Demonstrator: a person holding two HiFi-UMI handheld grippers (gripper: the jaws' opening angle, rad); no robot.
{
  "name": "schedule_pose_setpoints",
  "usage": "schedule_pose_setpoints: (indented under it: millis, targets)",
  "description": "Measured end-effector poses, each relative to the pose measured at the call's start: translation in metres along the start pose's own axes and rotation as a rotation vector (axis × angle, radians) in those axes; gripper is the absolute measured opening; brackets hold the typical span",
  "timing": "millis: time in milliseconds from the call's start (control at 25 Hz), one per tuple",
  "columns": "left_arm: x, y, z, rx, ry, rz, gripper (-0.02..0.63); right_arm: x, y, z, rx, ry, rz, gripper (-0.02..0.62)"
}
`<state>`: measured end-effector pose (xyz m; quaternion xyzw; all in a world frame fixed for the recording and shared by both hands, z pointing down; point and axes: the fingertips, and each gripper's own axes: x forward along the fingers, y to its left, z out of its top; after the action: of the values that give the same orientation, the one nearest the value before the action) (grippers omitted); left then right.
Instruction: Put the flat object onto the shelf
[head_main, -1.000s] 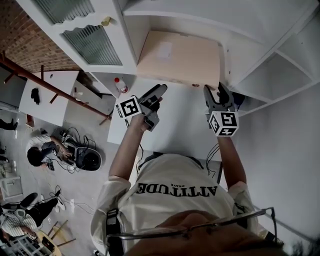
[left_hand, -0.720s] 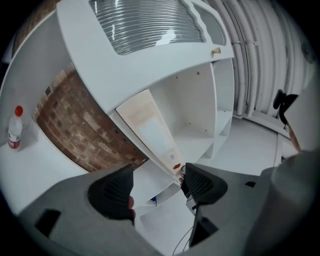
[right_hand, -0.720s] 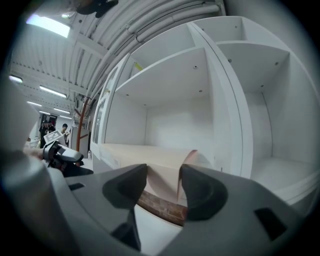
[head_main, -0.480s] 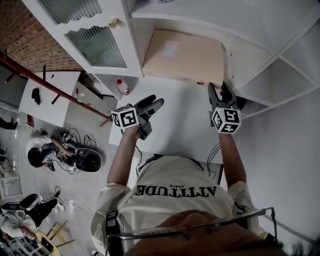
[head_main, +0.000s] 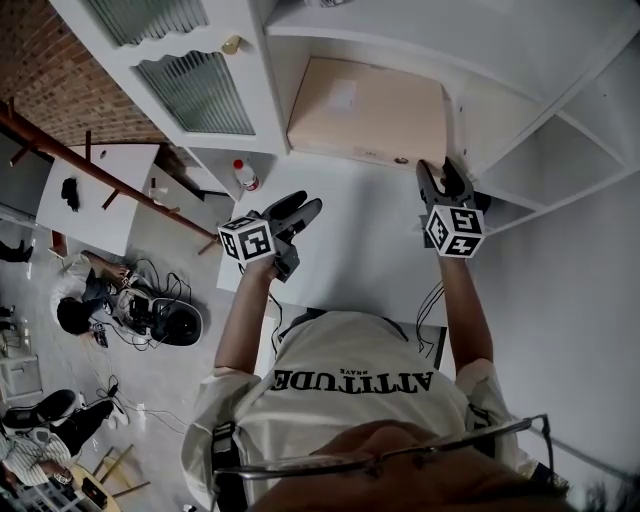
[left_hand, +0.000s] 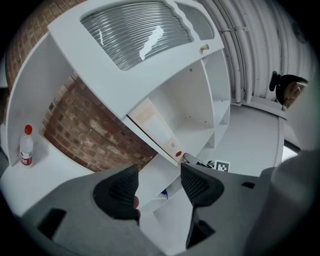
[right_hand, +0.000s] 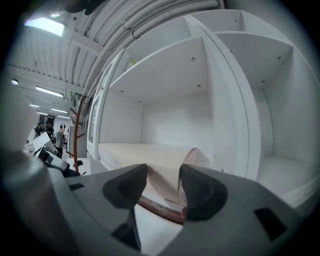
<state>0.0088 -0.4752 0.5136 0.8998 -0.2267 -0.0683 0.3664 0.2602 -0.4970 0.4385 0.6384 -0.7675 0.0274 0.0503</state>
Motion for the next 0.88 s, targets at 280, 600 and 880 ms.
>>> schedule_pose_setpoints:
  millis: [280, 600, 880]
  targets:
    - [-0.008, -0.004, 0.012, 0.035, -0.027, 0.008, 0.227, -0.023, 0.004, 0.007, 0.014, -0.018, 0.004, 0.218]
    - [-0.017, -0.010, 0.013, 0.127, -0.051, 0.067, 0.146, -0.069, 0.039, 0.003, 0.003, -0.043, 0.145, 0.077]
    - [-0.024, -0.016, 0.012, 0.218, -0.062, 0.107, 0.100, -0.095, 0.035, -0.014, 0.059, -0.030, 0.103, 0.052]
